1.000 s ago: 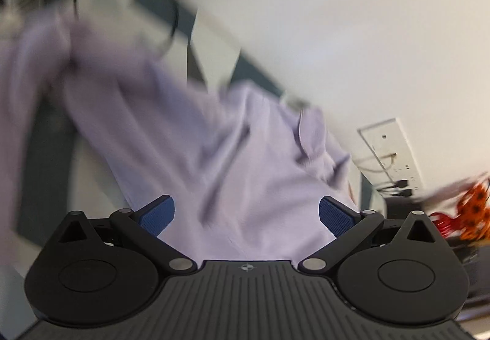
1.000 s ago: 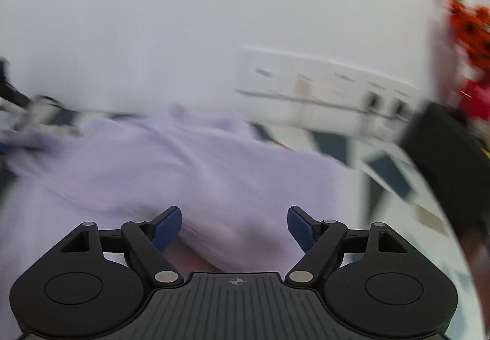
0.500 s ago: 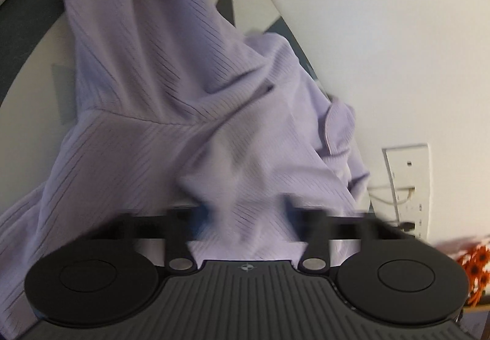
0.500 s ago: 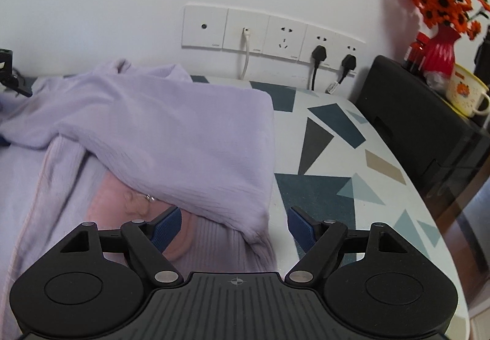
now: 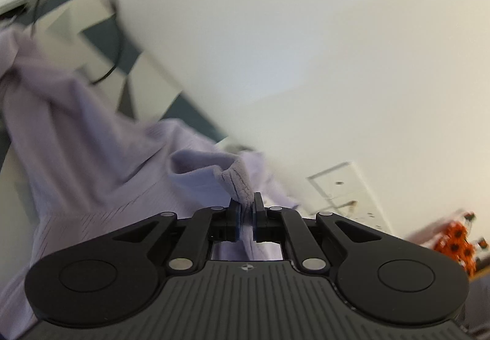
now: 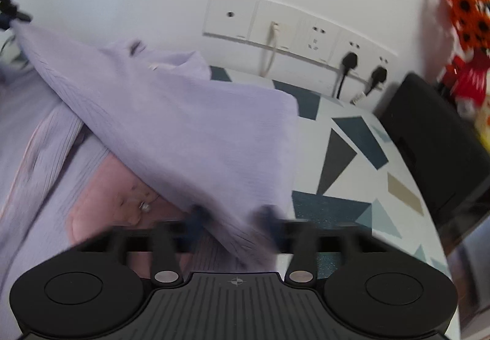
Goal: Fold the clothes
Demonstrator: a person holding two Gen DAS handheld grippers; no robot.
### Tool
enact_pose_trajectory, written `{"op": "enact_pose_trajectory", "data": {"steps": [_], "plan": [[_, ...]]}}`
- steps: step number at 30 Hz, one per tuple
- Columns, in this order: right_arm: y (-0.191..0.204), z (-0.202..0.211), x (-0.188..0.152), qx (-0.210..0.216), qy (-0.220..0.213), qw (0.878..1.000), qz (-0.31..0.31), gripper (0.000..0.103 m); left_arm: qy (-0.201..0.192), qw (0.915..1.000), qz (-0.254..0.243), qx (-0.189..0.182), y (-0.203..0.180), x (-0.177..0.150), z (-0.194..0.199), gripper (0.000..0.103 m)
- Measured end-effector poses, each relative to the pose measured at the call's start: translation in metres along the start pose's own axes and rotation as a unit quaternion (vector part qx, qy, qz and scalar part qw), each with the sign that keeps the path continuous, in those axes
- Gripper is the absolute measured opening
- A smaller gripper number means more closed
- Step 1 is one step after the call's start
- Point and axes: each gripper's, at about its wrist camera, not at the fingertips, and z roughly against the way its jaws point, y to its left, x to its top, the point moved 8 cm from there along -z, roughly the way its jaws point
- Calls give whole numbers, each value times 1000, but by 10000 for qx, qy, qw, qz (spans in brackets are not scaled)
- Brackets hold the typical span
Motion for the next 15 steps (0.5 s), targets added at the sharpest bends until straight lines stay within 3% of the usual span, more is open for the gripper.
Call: {"op": "enact_pose_trajectory", "data": {"steps": [3,5,11,15], "plan": [[-10,12,9,228,-202,9992,-265,7,-292,9990,-258,-223,-6,-2,18,7],[-8,20,9,367,-220,9990,-115,7,-378,9985,-368,-114,7,-9,24,7],[15,10,-16,584,187,9971,450,10,65,9944,-11,1056,96,-43,-5,7],[24,4,-16,630,260,9967,437,18,91,9925,-14,1223,108,-51,-15,7]]}}
